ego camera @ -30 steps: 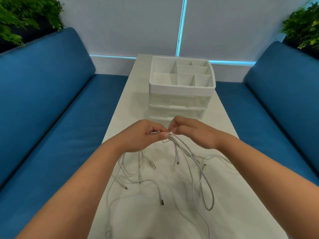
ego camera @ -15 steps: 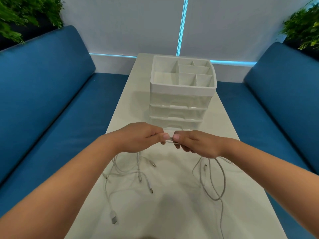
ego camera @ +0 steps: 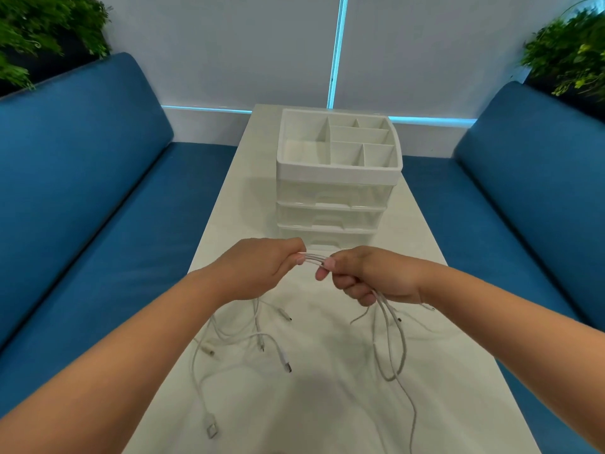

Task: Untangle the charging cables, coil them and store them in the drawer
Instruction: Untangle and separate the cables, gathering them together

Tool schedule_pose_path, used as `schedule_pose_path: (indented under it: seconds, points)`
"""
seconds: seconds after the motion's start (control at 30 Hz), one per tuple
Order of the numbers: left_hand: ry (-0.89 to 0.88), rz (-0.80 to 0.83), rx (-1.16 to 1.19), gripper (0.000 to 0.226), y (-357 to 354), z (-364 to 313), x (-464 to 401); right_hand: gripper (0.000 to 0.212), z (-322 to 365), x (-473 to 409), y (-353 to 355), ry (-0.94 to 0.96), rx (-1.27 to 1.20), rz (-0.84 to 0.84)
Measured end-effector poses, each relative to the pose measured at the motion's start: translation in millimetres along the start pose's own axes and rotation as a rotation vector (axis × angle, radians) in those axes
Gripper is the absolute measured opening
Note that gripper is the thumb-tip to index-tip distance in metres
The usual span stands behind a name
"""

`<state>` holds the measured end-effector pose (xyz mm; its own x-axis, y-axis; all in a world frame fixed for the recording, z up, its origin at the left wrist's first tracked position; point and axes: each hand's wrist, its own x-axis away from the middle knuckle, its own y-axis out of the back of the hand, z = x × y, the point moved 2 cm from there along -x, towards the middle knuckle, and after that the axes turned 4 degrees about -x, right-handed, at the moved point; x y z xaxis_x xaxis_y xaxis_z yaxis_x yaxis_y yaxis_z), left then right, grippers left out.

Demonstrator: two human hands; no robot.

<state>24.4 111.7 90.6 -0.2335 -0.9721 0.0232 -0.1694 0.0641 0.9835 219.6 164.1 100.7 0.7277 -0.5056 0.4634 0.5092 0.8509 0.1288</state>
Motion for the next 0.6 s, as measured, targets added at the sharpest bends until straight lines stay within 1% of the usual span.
schedule_pose_path:
  seconds: [0.03,0.07,0.1,0.13,0.2,0.23,0.27,0.3,0.33,0.37,0.43,0.47,0.5,0.53,0.57,0.6]
  points:
    - [0.003,-0.020,-0.019,0.025,1.1,1.0,-0.8,0.027,-1.4,-0.3,1.1,-0.003,-0.056,0.020]
    - [0.001,-0.035,-0.031,0.027,2.1,1.4,-1.6,0.028,-2.0,-0.7,3.8,0.015,-0.021,0.015]
    - [-0.007,-0.042,-0.031,0.027,2.6,0.8,-2.4,0.029,-1.4,-0.6,7.2,0.050,0.097,-0.020]
    - [-0.017,-0.040,-0.021,0.027,2.6,-0.9,-3.0,0.030,0.1,0.2,10.4,0.088,0.283,-0.077]
    - [-0.031,-0.018,0.014,0.027,0.8,-4.9,-2.9,0.035,1.3,2.5,16.2,0.132,0.749,-0.238]
    - [-0.030,-0.007,0.034,0.027,-0.4,-5.7,-3.2,0.038,0.3,2.5,17.3,0.133,0.927,-0.314]
    - [-0.027,0.001,0.046,0.028,-1.6,-5.6,-3.6,0.041,-1.0,1.8,15.9,0.134,1.026,-0.370]
    - [-0.025,0.006,0.039,0.028,-3.2,-5.2,-3.5,0.043,-2.2,1.2,12.5,0.137,1.042,-0.388]
    - [-0.025,0.009,0.017,0.027,-4.9,-3.9,-3.1,0.044,-3.3,0.6,9.3,0.130,0.964,-0.358]
    - [-0.023,0.008,-0.009,0.027,-5.7,-2.1,-2.4,0.042,-4.3,0.3,6.4,0.121,0.781,-0.298]
    - [-0.006,-0.004,-0.046,0.028,-4.2,2.8,-1.4,0.035,-3.8,2.6,3.2,0.086,0.314,-0.114]
    - [0.001,-0.011,-0.053,0.029,-2.0,5.0,-1.1,0.031,-3.7,5.0,4.9,0.079,0.163,-0.028]
    - [0.002,-0.019,-0.056,0.030,0.5,6.2,-1.1,0.030,-4.9,7.0,8.5,0.086,0.098,0.028]
    - [-0.005,-0.027,-0.057,0.030,2.9,5.8,-1.2,0.031,-6.7,7.6,12.4,0.089,0.109,0.045]
    - [-0.016,-0.032,-0.054,0.029,4.5,4.1,-1.0,0.034,-8.3,7.0,15.4,0.084,0.194,0.017]
    - [-0.028,-0.032,-0.049,0.028,4.8,2.0,-0.9,0.038,-8.8,5.6,17.5,0.079,0.363,-0.047]
